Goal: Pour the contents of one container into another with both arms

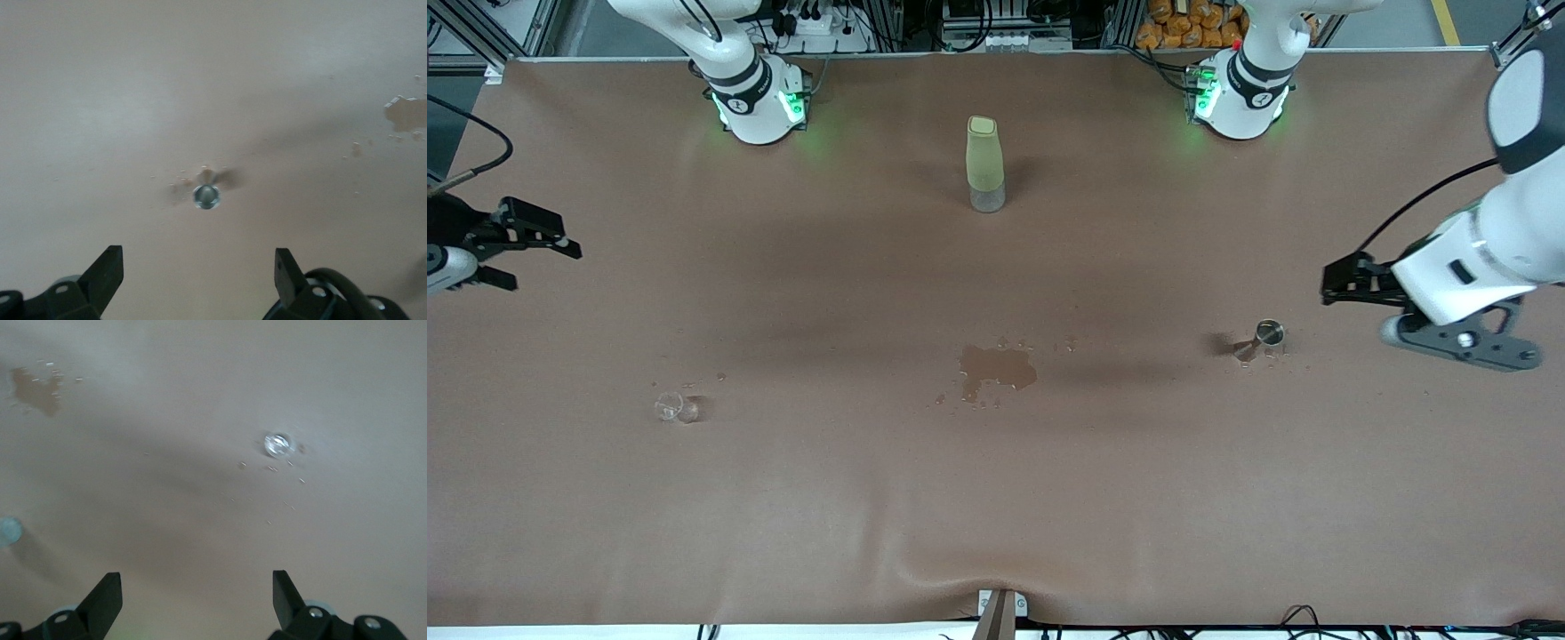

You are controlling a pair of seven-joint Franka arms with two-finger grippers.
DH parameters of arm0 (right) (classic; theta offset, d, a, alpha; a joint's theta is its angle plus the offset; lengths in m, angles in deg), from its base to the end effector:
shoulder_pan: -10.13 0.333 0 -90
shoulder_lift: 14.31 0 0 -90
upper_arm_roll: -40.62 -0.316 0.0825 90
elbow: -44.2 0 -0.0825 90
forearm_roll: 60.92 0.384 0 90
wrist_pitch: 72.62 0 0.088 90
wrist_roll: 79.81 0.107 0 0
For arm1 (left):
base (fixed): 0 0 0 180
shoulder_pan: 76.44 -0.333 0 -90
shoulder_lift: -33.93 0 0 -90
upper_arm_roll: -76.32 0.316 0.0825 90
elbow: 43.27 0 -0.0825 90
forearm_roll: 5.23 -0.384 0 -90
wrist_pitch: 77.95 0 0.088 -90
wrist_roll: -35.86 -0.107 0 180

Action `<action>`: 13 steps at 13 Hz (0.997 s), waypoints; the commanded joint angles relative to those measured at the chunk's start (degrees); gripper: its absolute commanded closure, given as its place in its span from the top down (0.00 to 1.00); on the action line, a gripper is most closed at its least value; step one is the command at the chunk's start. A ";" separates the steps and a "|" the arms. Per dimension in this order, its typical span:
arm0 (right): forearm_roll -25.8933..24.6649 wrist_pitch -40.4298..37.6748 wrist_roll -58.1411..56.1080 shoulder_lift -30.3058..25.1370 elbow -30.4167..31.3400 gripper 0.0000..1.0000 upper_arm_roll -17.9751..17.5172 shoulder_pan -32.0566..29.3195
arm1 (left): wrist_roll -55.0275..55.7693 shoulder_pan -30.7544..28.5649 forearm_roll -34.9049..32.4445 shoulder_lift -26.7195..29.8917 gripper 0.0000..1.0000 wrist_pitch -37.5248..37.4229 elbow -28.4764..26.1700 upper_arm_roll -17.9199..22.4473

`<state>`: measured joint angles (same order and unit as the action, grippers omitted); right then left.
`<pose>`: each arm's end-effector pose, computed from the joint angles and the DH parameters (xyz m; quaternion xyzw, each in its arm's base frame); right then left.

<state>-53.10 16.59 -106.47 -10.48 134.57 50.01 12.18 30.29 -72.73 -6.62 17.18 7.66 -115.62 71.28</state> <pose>0.5682 -0.0554 0.5840 -0.9833 -0.1653 0.0228 0.0725 0.6281 -0.0850 0.5887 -0.9920 0.1226 0.0299 0.0002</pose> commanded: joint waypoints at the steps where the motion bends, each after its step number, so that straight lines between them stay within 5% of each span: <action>1: -3.24 0.27 6.68 -2.24 1.47 1.00 1.15 1.38 | 0.12 -3.08 -0.90 5.65 1.00 1.23 -3.50 -0.14; 6: -7.70 -4.57 28.39 -4.97 1.38 1.00 -1.91 1.47 | 1.00 -8.27 4.29 16.29 1.00 2.82 -15.62 0.21; 13: -8.79 -4.57 22.20 -4.27 -3.10 1.00 -2.45 -0.81 | 8.90 -7.31 0.69 20.70 1.00 -0.34 -17.04 0.47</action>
<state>-60.88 12.39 -81.18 -14.51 131.86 47.73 12.69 37.19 -80.84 -4.50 36.03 8.09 -130.88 71.54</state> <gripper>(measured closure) 0.000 0.000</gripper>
